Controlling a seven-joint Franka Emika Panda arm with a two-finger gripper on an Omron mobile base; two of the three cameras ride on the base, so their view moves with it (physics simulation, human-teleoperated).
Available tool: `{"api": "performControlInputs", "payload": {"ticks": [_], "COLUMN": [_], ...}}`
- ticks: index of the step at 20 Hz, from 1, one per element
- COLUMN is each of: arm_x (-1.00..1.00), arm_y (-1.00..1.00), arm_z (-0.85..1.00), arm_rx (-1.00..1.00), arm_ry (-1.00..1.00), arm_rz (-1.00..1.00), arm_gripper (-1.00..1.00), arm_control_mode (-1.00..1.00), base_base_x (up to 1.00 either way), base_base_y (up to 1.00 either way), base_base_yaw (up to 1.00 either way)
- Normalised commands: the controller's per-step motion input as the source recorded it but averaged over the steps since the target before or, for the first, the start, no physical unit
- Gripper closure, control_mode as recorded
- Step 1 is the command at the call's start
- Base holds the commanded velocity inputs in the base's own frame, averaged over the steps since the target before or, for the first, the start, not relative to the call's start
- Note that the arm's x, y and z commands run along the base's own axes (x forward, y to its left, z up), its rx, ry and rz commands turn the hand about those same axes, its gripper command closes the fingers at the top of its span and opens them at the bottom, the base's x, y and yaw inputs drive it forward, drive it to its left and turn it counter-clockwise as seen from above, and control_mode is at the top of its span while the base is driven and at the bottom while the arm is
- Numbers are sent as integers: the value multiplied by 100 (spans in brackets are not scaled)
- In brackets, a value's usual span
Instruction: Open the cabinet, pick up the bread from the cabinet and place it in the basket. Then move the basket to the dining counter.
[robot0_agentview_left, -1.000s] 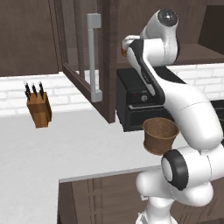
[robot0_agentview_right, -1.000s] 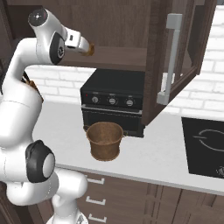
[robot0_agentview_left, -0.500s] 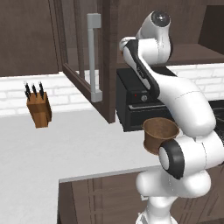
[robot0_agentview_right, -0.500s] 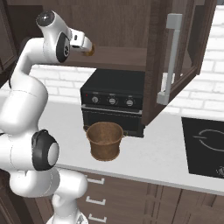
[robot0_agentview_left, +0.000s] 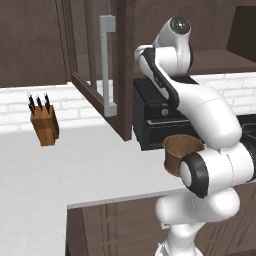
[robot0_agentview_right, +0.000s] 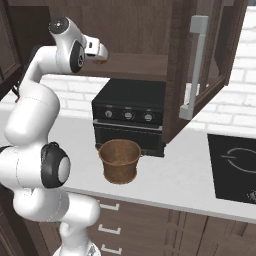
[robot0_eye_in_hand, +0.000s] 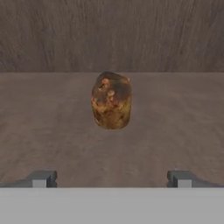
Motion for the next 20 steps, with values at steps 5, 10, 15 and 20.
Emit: {"api": "performControlInputs", "payload": {"ticks": [5, 10, 15, 20], "arm_x": [41, 46, 42, 35], "arm_y": [0, 0, 0, 1], "arm_z": [0, 0, 0, -1], "arm_rx": [0, 0, 0, 0], "arm_ry": [1, 1, 1, 1], "arm_rz": [0, 0, 0, 0], "arm_gripper": [-100, -100, -100, -100], "arm_control_mode": [-100, -100, -100, -100], "base_base_x": [0, 0, 0, 0], "base_base_y": [0, 0, 0, 0], "base_base_yaw": [0, 0, 0, 0]}}
